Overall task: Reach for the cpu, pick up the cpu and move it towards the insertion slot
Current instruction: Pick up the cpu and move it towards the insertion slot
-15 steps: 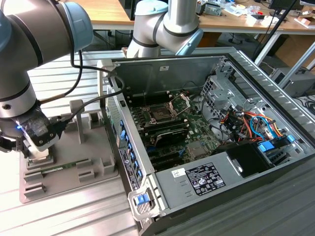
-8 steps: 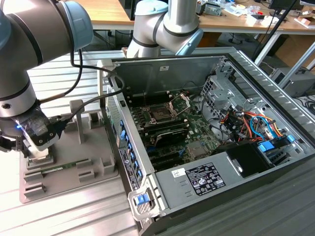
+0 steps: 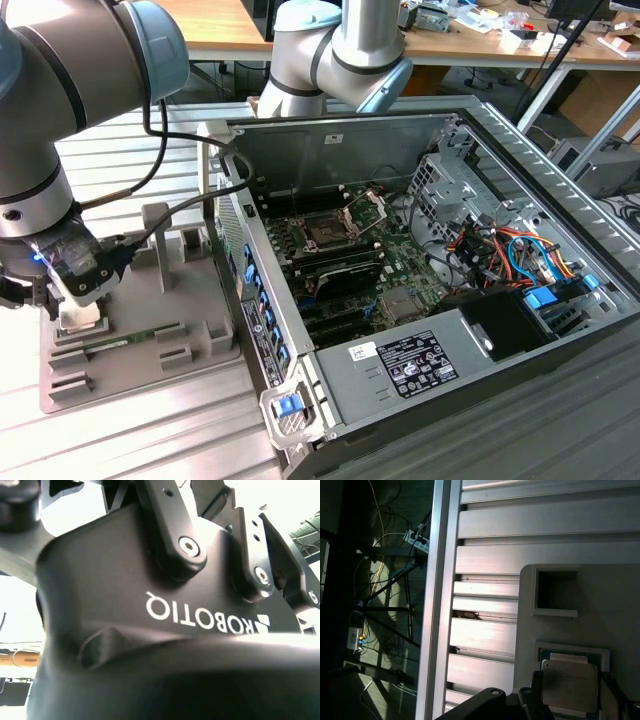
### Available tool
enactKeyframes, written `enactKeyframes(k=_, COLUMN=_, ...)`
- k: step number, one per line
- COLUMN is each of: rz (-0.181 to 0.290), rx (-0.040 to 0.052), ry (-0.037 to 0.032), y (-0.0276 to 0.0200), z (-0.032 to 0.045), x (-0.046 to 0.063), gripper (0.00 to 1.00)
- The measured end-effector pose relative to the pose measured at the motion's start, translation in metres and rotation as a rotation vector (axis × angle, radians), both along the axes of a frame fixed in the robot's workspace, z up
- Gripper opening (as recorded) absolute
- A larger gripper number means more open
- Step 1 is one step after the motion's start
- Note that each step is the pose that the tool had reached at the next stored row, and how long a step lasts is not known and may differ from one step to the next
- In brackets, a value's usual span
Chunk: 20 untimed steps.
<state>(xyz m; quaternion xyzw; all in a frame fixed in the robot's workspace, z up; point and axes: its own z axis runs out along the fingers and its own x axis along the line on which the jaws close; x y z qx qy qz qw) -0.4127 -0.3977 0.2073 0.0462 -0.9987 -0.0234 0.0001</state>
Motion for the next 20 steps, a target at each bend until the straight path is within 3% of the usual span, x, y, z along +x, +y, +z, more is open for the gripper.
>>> enactKeyframes(k=11, rz=0.000, rx=0.0000, ry=0.0000, y=0.0000, z=0.0002, x=0.0000, gripper=0.53)
enactKeyframes(k=12, rz=0.000, rx=0.0000, ry=0.0001, y=0.0000, z=0.0002, x=0.0000, gripper=0.60)
enactKeyframes(k=14, rz=0.000, rx=-0.0001, ry=0.0001, y=0.0000, z=0.0002, x=0.0000, gripper=0.60)
enactKeyframes(k=20, rz=0.000, rx=0.0015, ry=0.0001, y=0.0000, z=-0.0064, x=0.0000, gripper=0.60)
